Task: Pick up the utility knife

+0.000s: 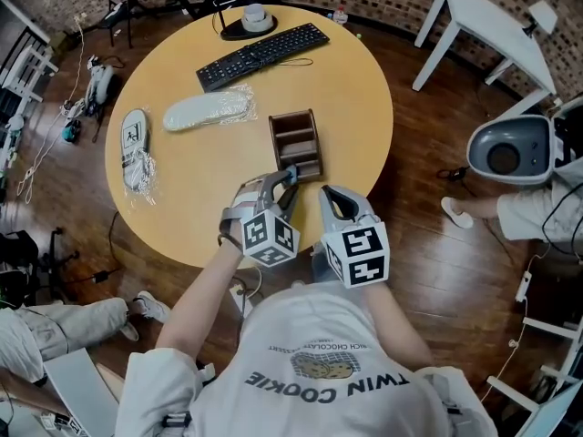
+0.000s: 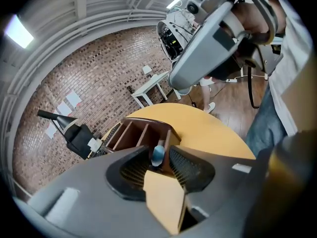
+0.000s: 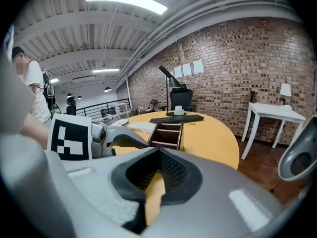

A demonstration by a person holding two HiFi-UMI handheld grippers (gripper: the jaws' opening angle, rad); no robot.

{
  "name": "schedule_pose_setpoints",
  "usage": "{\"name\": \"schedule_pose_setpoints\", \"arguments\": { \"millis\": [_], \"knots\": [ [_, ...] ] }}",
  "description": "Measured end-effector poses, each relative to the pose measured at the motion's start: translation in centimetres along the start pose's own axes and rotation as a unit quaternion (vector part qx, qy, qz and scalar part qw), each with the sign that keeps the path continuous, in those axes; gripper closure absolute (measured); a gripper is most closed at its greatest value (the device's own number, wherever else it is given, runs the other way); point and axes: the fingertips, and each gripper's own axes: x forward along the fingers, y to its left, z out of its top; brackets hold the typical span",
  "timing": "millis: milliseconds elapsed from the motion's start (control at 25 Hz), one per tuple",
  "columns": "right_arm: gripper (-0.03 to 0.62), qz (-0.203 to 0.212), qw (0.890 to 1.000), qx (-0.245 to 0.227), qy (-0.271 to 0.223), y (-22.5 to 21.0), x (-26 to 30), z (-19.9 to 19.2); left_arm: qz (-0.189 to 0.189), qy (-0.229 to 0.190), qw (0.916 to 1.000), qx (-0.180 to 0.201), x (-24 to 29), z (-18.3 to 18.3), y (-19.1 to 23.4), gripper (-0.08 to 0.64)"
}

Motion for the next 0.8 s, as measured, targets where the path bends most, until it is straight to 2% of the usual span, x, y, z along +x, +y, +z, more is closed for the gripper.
{"name": "schedule_pose_setpoints", "arguments": {
  "millis": [240, 400, 600, 800],
  "knots": [
    [0.589, 0.001, 1.0, 0.0, -0.001, -0.8, 0.0, 0.1, -0.002, 0.027, 0.9988, 0.041, 1.4, -0.5, 0.1, 0.425],
    [0.589, -0.002, 1.0, 0.004, -0.001, -1.4, 0.1, 0.0, -0.009, 0.027, 0.9974, 0.066, 1.9, -0.4, -0.1, 0.479],
    [0.589, -0.002, 1.0, 0.004, -0.006, -1.2, -0.3, 0.3, -0.018, 0.023, 0.9982, 0.053, 1.4, -0.2, 0.2, 0.485],
    [0.589, 0.0, 1.0, 0.002, -0.007, -0.5, -0.9, -0.1, -0.008, 0.019, 0.9986, 0.048, 0.6, 0.1, 0.2, 0.485]
  ]
}}
